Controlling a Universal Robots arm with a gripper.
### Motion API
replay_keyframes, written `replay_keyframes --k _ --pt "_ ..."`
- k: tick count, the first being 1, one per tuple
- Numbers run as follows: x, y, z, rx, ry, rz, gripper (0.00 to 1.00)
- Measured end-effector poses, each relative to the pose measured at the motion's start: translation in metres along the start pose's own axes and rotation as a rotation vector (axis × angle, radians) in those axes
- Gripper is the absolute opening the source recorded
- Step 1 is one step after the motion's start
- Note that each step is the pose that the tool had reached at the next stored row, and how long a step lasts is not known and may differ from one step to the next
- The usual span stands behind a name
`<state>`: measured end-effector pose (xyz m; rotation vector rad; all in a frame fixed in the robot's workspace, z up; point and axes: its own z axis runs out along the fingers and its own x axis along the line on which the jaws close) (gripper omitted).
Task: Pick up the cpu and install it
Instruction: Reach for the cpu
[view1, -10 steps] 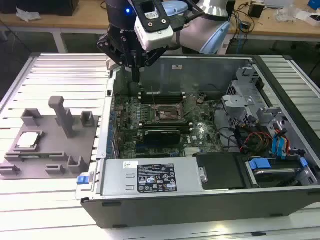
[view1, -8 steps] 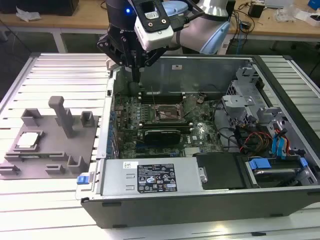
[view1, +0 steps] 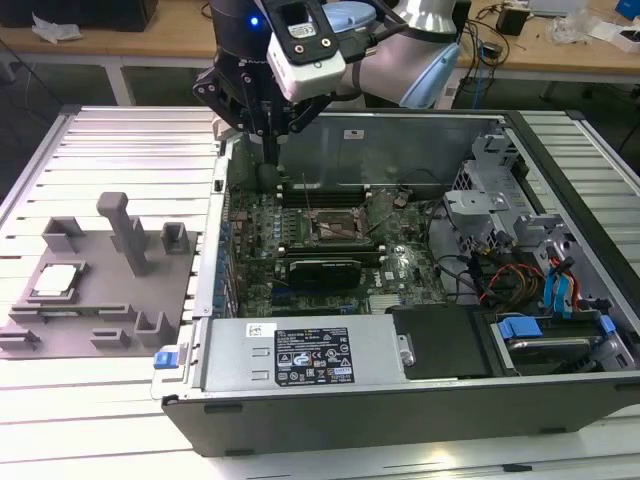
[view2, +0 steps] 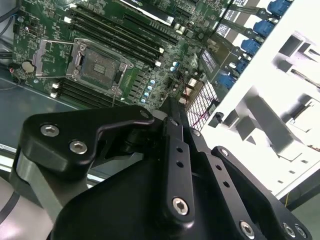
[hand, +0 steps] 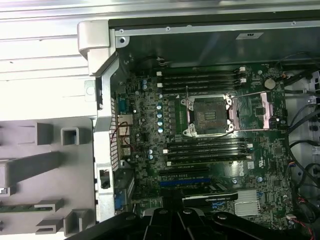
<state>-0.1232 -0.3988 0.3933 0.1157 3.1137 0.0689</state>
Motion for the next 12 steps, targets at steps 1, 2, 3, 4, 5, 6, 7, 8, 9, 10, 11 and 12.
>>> replay_keyframes --k 1,2,3,4,5,6,7,8,9,10,11,12 --pt "0.0007 -0.0001 0.0000 0.0000 0.0000 0.000 0.11" --pt "0.0014 -0.0001 -0.0001 0.0000 0.0000 -0.001 0.11" --pt "0.0021 -0.0002 -0.0001 0.0000 0.0000 -0.001 0.11" --pt "0.0025 -0.0002 -0.0001 0.0000 0.0000 -0.001 0.11" --pt "0.0036 -0.0003 -0.0001 -0.0001 0.0000 -0.001 0.11" --pt "0.0051 -0.0004 -0.0002 0.0000 0.0000 -0.001 0.11" --pt "0.0061 -0.0005 -0.0002 0.0000 -0.0001 -0.001 0.11" --pt "0.0073 -0.0006 -0.0002 -0.0001 -0.0002 -0.001 0.11" --pt "0.0087 -0.0007 -0.0002 -0.0001 -0.0004 -0.001 0.11" --pt "0.0095 -0.0007 -0.0002 -0.0001 -0.0004 -0.001 0.11" --pt "0.0106 -0.0008 -0.0003 -0.0001 -0.0004 -0.002 0.11" --pt "0.0114 -0.0009 -0.0003 0.0000 -0.0005 -0.002 0.11"
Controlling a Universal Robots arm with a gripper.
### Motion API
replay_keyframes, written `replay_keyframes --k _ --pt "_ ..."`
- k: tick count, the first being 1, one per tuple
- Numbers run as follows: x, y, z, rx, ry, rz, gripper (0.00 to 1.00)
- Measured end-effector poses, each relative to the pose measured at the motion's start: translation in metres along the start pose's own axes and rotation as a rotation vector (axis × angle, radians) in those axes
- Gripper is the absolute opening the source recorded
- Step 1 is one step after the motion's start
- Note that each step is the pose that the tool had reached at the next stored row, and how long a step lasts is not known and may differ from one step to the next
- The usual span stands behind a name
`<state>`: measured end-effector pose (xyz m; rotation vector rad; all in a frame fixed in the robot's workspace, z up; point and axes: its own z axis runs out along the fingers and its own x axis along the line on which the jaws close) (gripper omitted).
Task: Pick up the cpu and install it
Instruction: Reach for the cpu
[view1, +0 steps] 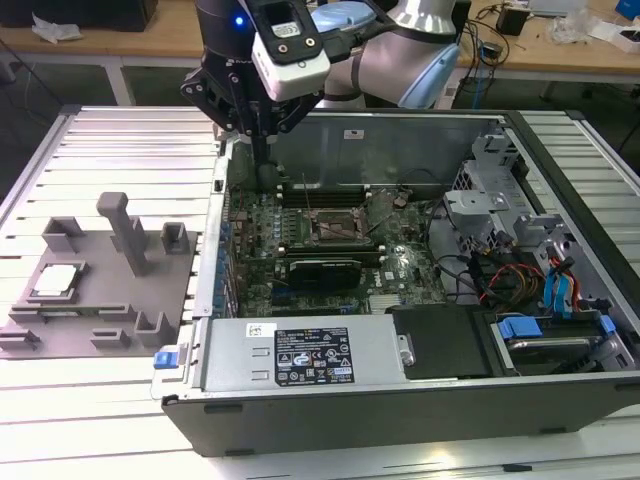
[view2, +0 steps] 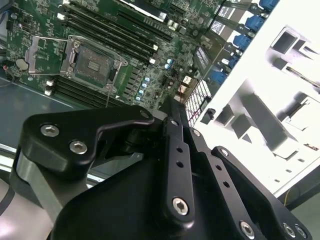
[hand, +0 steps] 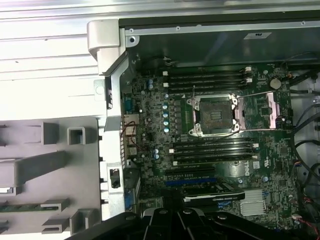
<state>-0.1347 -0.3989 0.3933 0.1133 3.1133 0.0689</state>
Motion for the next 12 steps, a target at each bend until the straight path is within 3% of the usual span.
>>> replay_keyframes --k 12 --pt "0.0140 -0.0010 -0.0003 -0.0001 -0.0008 -0.001 0.11"
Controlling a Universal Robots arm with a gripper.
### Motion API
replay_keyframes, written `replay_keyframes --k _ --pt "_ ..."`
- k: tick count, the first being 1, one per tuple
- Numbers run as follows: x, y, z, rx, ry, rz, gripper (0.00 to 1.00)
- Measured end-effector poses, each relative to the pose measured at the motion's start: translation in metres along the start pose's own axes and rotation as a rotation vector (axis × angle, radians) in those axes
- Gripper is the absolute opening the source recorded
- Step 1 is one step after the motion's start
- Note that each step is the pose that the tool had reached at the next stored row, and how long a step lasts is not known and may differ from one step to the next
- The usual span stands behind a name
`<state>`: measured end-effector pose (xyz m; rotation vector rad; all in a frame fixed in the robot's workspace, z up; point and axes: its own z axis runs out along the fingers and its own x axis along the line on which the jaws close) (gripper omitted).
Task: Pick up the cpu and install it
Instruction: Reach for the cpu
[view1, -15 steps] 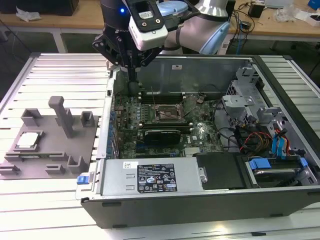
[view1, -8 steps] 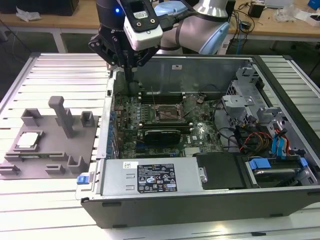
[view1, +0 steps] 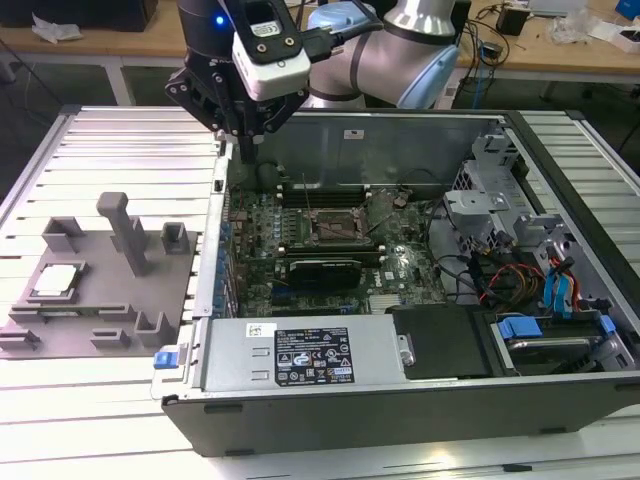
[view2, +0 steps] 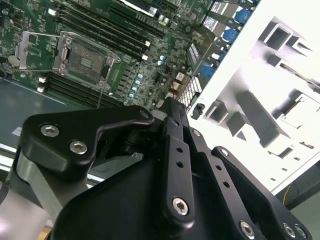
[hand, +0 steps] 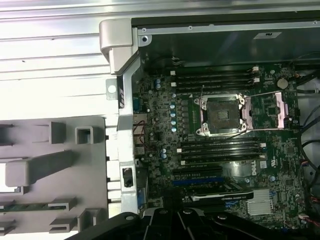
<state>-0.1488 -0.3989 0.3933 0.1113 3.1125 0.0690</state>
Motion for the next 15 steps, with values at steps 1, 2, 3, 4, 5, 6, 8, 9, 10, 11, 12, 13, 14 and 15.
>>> replay_keyframes --k 1,2,3,4,5,6,8,9,10,11,12,13,14,15 --pt "0.0012 -0.0001 0.0000 0.0000 0.0000 0.000 0.11" --pt "0.0034 -0.0002 -0.0001 0.0000 -0.0001 0.000 0.11" --pt "0.0053 -0.0004 -0.0002 0.0000 -0.0001 -0.001 0.11" --pt "0.0064 -0.0004 -0.0002 0.0000 -0.0002 -0.001 0.11" --pt "0.0073 -0.0005 -0.0002 0.0000 -0.0003 -0.001 0.11" --pt "0.0089 -0.0006 -0.0003 0.0000 -0.0003 -0.001 0.11" --pt "0.0108 -0.0008 -0.0003 0.0000 -0.0004 -0.001 0.11" --pt "0.0117 -0.0008 -0.0003 0.0000 -0.0005 -0.001 0.11" --pt "0.0129 -0.0009 -0.0004 -0.0001 -0.0006 -0.001 0.11" --pt "0.0140 -0.0010 -0.0004 0.0000 -0.0007 -0.001 0.11" --pt "0.0149 -0.0010 -0.0004 -0.0001 -0.0007 -0.001 0.11" --pt "0.0160 -0.0011 -0.0005 -0.0001 -0.0007 -0.001 0.11" --pt "0.0170 -0.0012 -0.0005 -0.0001 -0.0008 -0.001 0.11" --pt "0.0187 -0.0013 -0.0006 -0.0001 -0.0010 -0.002 0.11"
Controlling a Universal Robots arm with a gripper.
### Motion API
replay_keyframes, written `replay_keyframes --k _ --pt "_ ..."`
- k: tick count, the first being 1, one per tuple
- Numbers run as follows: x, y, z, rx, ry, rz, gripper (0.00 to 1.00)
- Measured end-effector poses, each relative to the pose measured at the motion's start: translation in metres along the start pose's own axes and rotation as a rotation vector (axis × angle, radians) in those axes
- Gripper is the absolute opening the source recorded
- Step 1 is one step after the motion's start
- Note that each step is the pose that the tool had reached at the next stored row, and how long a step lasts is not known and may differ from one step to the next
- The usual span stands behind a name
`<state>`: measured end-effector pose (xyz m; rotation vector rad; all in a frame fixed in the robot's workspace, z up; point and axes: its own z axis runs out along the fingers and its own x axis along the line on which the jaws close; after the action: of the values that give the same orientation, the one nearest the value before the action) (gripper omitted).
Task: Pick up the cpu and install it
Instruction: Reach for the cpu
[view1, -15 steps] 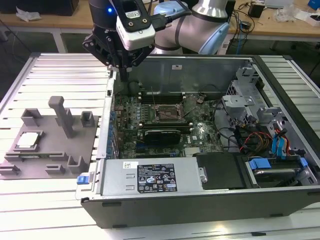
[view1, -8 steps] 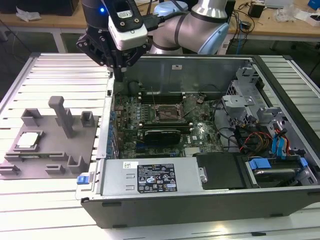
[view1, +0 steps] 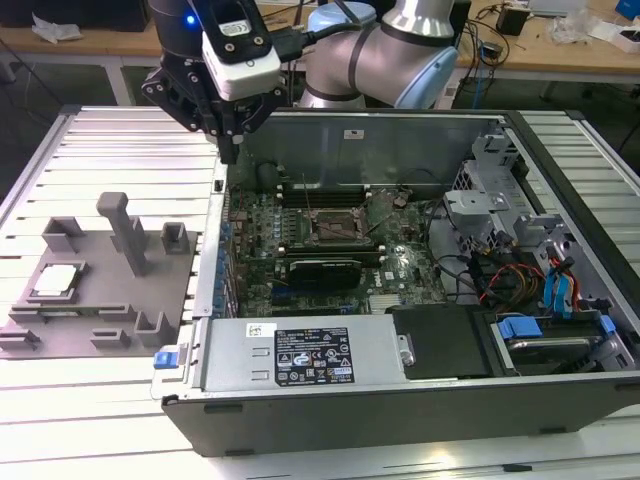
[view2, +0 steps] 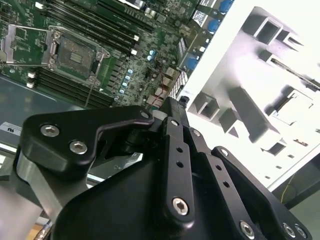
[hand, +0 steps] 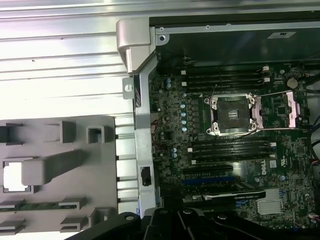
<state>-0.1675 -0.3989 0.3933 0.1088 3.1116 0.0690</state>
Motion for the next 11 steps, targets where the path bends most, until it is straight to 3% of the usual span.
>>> replay_keyframes --k 11 --pt "0.0160 -0.0011 -0.0005 -0.0002 -0.0017 -0.001 0.11"
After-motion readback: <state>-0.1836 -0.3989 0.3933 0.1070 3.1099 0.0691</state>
